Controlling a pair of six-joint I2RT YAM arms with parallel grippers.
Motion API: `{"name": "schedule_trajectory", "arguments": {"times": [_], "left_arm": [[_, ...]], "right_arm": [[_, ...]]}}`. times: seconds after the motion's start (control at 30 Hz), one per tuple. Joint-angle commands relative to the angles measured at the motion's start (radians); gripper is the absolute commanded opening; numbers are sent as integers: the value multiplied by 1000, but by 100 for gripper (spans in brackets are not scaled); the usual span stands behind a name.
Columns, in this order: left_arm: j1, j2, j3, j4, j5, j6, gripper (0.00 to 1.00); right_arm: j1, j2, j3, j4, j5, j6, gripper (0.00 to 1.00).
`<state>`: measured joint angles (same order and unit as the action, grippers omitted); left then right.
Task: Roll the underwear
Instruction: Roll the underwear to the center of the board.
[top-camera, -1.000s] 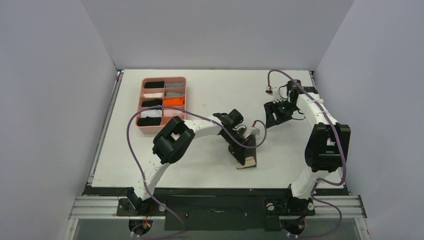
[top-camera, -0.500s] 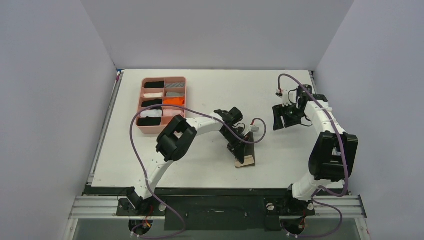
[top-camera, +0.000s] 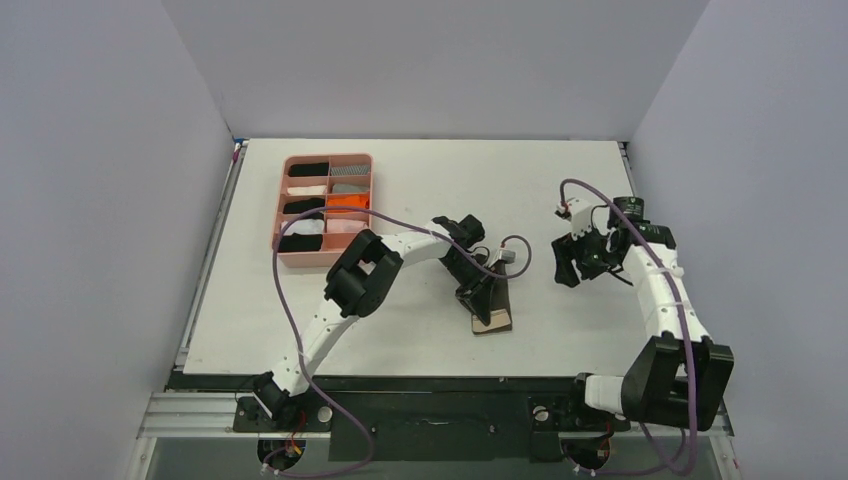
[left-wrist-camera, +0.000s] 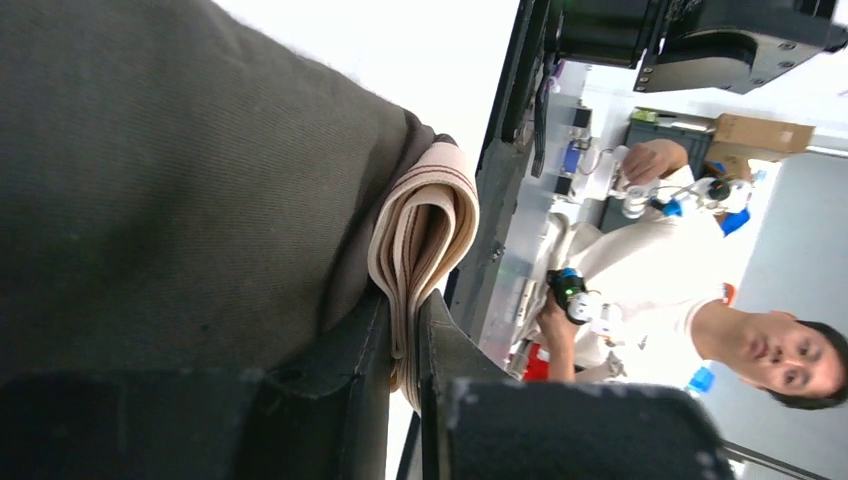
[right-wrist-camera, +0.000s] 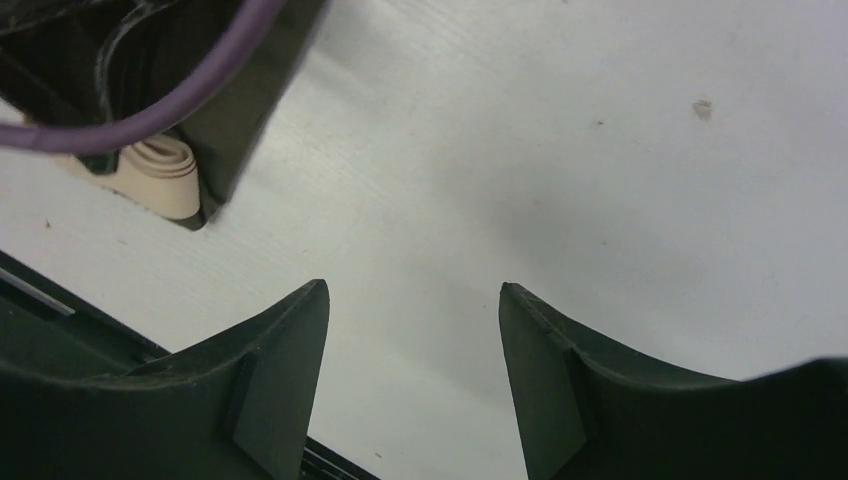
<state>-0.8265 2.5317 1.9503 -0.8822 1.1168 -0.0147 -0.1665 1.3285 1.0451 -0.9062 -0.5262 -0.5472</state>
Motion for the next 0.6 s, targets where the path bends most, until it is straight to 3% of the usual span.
{"name": "schedule_trajectory", "arguments": {"times": [0.0,0.2,0.4,0.57], "left_arm": [[1,98,49,2,-112,-35,0],[21,157,78,2,-40,-116,0],[27,189,105,-6,-19,-141,0],[28,212,116,-9,-7,-163,0]], "right_arm": [[101,-131,-86,-21,5,-138,59],[338,-250,-194,40,184,-108,59],[604,-257,-264,103,394,-74,59],[755,-244,-295,150,463,-48,59]]}}
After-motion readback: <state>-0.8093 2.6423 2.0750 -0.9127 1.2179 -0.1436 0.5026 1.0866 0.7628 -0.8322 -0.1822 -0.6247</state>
